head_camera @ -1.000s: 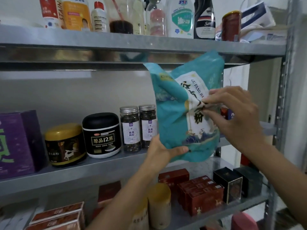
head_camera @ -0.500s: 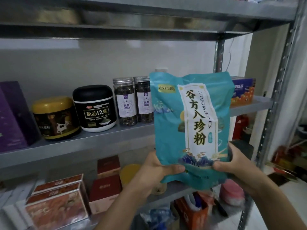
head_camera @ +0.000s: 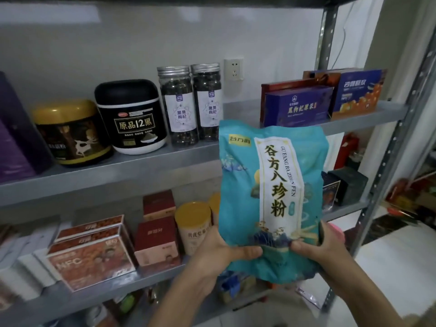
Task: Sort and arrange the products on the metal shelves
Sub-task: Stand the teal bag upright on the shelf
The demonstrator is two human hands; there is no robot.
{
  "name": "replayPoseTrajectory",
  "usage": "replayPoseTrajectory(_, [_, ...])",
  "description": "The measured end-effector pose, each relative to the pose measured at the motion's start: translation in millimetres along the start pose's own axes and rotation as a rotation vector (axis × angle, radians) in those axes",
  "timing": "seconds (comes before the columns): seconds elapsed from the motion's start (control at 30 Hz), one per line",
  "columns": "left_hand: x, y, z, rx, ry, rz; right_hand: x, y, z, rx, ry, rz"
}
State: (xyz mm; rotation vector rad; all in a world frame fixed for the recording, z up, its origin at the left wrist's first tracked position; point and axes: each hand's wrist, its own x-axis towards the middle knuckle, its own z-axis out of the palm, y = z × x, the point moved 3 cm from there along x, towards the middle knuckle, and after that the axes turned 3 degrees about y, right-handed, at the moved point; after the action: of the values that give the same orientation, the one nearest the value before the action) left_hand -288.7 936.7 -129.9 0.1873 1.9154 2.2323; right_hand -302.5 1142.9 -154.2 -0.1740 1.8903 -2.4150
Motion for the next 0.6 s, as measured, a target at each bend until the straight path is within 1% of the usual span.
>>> replayPoseTrajectory(0.07, [0, -4, -3, -0.009, 0.011, 0.016, -4, 8, 0, 0.102, -0.077, 0.071])
replayPoseTrajectory(0.13, [-1, -10, -5, -0.010, 0.008, 0.026, -10, 15, 0, 0.174, -0.195, 0.148])
replayPoseTrajectory(0.2, [-2, -16, -7, -0.018, 0.011, 0.021, -16, 21, 3, 0.173, -0.320, 0.189])
replayPoseTrajectory(0.23, [-2, -17, -8, -0.018, 0.012, 0.018, -17, 24, 3, 0.171, -0.339, 0.196])
replayPoseTrajectory(0.3, [-2, -20, -7, -0.012, 0.004, 0.016, -19, 28, 1, 0.156, -0.309, 0.180])
replayPoseTrajectory(0.4, [-3, -23, -7, -0.023, -0.032, 0.000, -18, 34, -1, 0.083, -0.168, 0.152])
replayPoseTrajectory(0.53, [-6, -31, -4, -0.075, -0.165, -0.042, -17, 43, -7, 0.021, -0.008, 0.110])
replayPoseTrajectory(0.6, [-6, -34, -4, -0.078, -0.186, -0.058, -17, 48, -7, 0.011, 0.043, 0.083])
